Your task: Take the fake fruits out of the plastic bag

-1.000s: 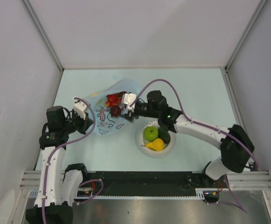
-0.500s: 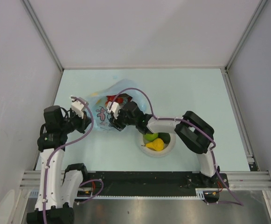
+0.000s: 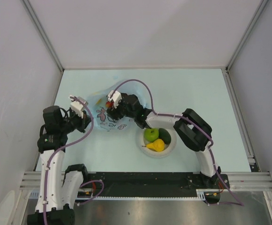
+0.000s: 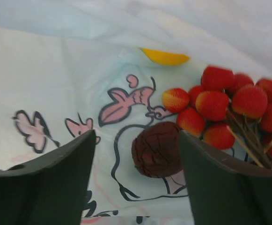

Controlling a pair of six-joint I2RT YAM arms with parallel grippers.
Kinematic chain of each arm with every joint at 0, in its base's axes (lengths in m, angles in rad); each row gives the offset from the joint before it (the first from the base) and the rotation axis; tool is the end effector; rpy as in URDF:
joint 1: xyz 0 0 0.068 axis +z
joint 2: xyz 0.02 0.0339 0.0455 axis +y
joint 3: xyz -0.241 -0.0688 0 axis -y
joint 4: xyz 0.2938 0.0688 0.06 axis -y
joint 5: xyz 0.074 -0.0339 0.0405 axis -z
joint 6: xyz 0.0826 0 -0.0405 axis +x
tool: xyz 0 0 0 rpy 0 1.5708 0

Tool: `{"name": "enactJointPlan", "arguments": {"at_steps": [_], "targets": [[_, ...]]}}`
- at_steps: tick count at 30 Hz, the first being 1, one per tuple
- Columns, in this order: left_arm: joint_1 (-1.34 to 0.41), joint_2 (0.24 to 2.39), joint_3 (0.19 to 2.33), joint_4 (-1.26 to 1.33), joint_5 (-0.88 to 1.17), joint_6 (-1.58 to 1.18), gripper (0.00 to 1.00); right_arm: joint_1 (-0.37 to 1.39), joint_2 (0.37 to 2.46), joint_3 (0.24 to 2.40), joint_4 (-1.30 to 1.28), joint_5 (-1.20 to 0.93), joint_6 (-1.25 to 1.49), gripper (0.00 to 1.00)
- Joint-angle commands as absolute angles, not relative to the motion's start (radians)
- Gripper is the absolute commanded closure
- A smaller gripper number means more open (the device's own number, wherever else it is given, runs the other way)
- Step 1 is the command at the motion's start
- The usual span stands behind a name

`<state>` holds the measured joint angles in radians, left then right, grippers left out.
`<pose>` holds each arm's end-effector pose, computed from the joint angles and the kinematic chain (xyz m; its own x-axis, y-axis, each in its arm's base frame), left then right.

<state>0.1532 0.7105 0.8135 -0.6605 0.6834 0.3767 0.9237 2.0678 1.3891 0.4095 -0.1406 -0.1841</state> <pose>0.2457 -0.0148 0.2875 -0.3349 0.2369 -0.9120 0.5747 0.8183 0.0015 0.3232 0.4469 0.1462 0.0019 -0.2982 -0.9545 -0.8860 0.4420 -0.1398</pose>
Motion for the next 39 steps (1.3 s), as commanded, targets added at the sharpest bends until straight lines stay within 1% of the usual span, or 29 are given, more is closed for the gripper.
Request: {"name": "enactJointPlan", "arguments": {"at_steps": [1,3,7,8,10,11,13,14,16,19,20,23,25,26,27,28,29,30,32,36,39], "targets": [[0.166,0.695,0.819,-0.649,0.678,0.397,1.0,0.91,2.115,1.419,0.442,-0.098,-0.14,0.19],[0.17,0.693,0.818,-0.65,0.689,0.396,1.0,0.907,2.14,1.434,0.431,-0.078,-0.121,0.15],[0.181,0.689,0.815,-0.652,0.701,0.393,1.0,0.896,2.19,1.471,0.397,-0.098,-0.12,0.13],[0.187,0.689,0.813,-0.65,0.701,0.39,1.0,0.893,2.198,1.476,0.394,-0.097,-0.114,0.13],[0.192,0.69,0.813,-0.65,0.698,0.387,1.0,0.888,2.221,1.48,0.399,-0.092,-0.109,0.17],[0.195,0.689,0.813,-0.653,0.698,0.387,1.0,0.887,2.223,1.486,0.393,-0.092,-0.109,0.24],[0.193,0.692,0.813,-0.652,0.701,0.385,1.0,0.888,2.226,1.488,0.4,-0.117,-0.12,0.31],[0.195,0.693,0.81,-0.652,0.701,0.385,1.0,0.89,2.227,1.486,0.4,-0.118,-0.127,0.39],[0.195,0.698,0.805,-0.643,0.703,0.379,1.0,0.887,2.224,1.488,0.396,-0.117,-0.127,0.45],[0.196,0.703,0.795,-0.627,0.71,0.368,1.0,0.884,2.223,1.486,0.39,-0.127,-0.127,0.5],[0.199,0.703,0.792,-0.62,0.71,0.364,1.0,0.882,2.224,1.488,0.39,-0.136,-0.129,0.59],[0.201,0.706,0.79,-0.62,0.713,0.362,1.0,0.884,2.223,1.486,0.391,-0.141,-0.129,0.77],[0.202,0.704,0.792,-0.635,0.713,0.368,1.0,0.884,2.218,1.486,0.391,-0.137,-0.117,0.79],[0.202,0.704,0.793,-0.641,0.71,0.376,1.0,0.884,2.209,1.488,0.394,-0.124,-0.103,0.76],[0.202,0.703,0.793,-0.649,0.712,0.382,1.0,0.882,2.206,1.488,0.402,-0.118,-0.065,0.69],[0.201,0.703,0.798,-0.669,0.712,0.388,1.0,0.882,2.201,1.486,0.409,-0.115,-0.048,0.59],[0.202,0.703,0.802,-0.682,0.721,0.406,1.0,0.884,2.198,1.486,0.431,-0.11,-0.031,0.36],[0.202,0.703,0.805,-0.696,0.726,0.414,1.0,0.885,2.197,1.491,0.439,-0.11,-0.005,0.29],[0.202,0.703,0.819,-0.738,0.745,0.44,1.0,0.888,2.203,1.506,0.437,-0.1,-0.005,0.18],[0.202,0.698,0.842,-0.794,0.785,0.463,1.0,0.89,2.247,1.557,0.428,-0.084,0.054,0.07],[0.199,0.698,0.862,-0.845,0.808,0.48,1.0,0.89,2.29,1.597,0.405,-0.063,0.092,0.05]]}}
